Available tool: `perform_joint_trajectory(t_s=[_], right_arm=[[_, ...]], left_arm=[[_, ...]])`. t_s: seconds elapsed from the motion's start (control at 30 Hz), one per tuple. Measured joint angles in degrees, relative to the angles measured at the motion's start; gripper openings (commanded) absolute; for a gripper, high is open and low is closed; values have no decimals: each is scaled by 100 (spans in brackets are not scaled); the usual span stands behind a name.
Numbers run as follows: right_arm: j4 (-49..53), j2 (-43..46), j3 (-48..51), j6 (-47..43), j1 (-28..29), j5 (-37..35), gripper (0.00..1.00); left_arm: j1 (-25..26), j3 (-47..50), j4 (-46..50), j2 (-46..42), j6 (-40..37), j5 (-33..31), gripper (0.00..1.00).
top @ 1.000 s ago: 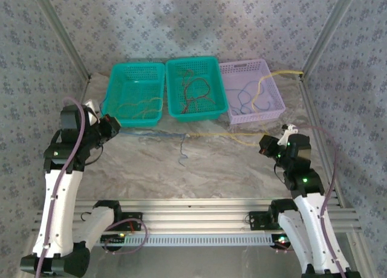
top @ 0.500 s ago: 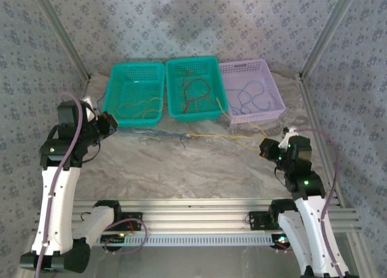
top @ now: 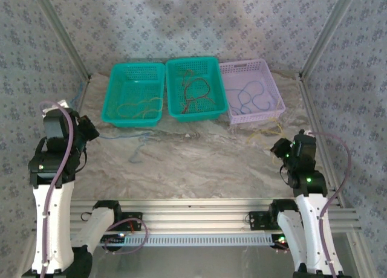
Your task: Untangle the cables
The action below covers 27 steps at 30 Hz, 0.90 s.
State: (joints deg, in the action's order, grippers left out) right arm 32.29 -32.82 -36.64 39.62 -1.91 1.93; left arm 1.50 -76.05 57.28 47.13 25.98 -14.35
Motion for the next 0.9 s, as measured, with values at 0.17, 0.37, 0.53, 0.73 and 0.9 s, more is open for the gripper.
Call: perform_joint_trajectory(t_s=[0.17,0.37,0.53,0.73,0.9], right_arm=[[-323,-72,-280,-15,249,505,0],[-380,129,-793,-74,509,505,0],[-361,509,-944,-168,629,380,0],[-317,667,-1241,-413,782,385,0],[-197,957,-1491,-651,935,339,0]], left_arm=[[0,-11,-33,50,63,282,0],[-2,-575,-203,400,223,586,0],[94,-999,-723,813,632,1340,0],[1421,-1943,-1368,1862,758,1427,0],[2387,-2955,-1731,3106,638,1342,0]])
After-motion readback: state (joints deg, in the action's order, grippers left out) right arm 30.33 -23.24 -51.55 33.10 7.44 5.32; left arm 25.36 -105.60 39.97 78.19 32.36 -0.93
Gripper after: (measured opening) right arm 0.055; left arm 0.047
